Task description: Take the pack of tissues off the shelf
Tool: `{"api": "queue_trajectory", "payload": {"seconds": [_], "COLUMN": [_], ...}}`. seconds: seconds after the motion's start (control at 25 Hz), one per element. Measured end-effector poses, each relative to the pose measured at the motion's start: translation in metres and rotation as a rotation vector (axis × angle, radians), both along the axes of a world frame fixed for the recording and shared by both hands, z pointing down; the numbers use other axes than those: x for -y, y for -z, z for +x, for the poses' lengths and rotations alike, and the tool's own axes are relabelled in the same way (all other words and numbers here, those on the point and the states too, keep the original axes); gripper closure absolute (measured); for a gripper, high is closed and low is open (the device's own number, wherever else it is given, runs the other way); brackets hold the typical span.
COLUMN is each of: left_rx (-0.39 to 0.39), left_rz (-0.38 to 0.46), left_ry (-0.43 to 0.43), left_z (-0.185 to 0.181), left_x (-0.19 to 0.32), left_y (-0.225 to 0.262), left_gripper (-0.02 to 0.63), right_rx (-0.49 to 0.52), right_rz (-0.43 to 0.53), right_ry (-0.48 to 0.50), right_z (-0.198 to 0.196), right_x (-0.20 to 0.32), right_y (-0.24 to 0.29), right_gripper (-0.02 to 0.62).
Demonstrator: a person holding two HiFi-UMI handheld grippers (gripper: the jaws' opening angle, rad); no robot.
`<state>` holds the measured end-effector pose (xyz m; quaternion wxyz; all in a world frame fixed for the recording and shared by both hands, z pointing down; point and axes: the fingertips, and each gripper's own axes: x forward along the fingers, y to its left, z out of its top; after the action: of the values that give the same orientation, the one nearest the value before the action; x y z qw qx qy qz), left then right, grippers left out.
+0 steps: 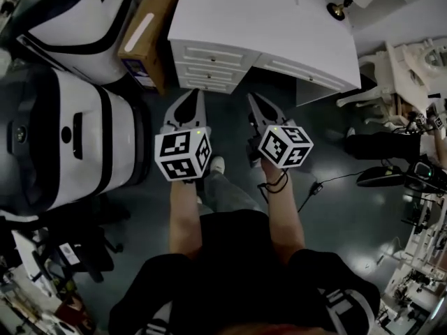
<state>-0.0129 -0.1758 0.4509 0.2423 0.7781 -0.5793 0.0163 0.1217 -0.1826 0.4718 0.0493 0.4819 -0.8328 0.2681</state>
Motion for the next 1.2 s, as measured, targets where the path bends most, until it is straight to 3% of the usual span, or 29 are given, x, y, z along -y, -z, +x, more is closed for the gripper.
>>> {"api": "queue_trajectory", "payload": {"seconds": [0.36,0.76,1.2], "left_rx": [0.033,0.047,0.099], "left_rz": [0.007,0.173,0.235], "left_ry": [0.000,-0.023,-0.065], "left_z": [0.023,0.047,0.078], "left_x": [0.042,0.076,0.101], "left_y": [0.009,0.086,0.121], "left_gripper": [0.597,0.597,0.597], "right_rx": [0.033,0.022,0.030], "right_rz": [0.016,0.194,0.261], "right_ry": [-0.014,-0.023,-0.016], "right_z": [0.031,0.063,0.084], "right_x": [0.052,0.084,0.108], "right_y": [0.008,0.087,0.122], "right_gripper": [0.575,0.575,0.575]}}
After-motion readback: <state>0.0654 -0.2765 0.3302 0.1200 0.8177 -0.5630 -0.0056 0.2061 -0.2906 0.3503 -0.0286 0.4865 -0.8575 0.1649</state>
